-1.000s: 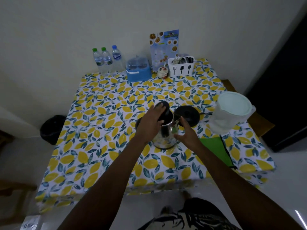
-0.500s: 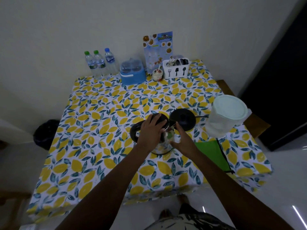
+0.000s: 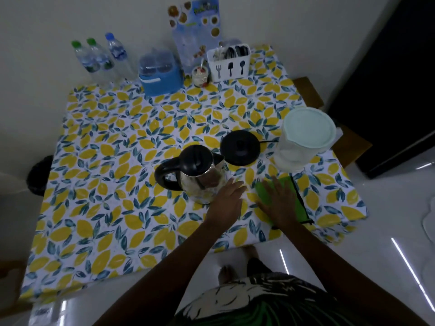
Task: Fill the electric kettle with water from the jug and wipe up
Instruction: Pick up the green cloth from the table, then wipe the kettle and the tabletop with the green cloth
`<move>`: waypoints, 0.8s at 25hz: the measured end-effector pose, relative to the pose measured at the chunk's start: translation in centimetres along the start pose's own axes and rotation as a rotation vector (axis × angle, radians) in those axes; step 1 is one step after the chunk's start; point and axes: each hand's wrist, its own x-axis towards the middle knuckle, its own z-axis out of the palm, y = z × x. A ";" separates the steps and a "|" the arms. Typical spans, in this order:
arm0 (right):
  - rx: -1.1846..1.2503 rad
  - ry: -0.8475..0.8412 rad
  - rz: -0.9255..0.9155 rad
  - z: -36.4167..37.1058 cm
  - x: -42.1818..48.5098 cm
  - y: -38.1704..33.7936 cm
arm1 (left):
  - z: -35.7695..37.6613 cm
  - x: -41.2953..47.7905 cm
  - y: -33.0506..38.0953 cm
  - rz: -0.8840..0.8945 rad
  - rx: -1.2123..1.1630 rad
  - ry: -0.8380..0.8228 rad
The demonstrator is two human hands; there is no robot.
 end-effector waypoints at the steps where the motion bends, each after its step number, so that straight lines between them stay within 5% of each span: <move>1: -0.050 -0.050 0.023 0.4 0.1 1.2 | 0.8 0.2 0.1 0.012 0.019 -0.009; 5: -0.097 -0.226 0.075 1.2 0.6 3.5 | 2.3 0.5 -0.1 0.049 0.061 -0.073; 9: -0.077 -0.092 0.065 1.1 1.1 3.5 | 3.3 0.6 -0.8 -0.031 0.029 -0.122; 12: -0.003 -0.025 -0.117 1.1 2.8 3.9 | 3.1 0.6 -0.7 -0.095 -0.050 -0.106; 20: 0.676 0.231 0.045 -4.1 2.8 -1.6 | -2.6 0.3 -0.5 -0.086 -0.178 0.235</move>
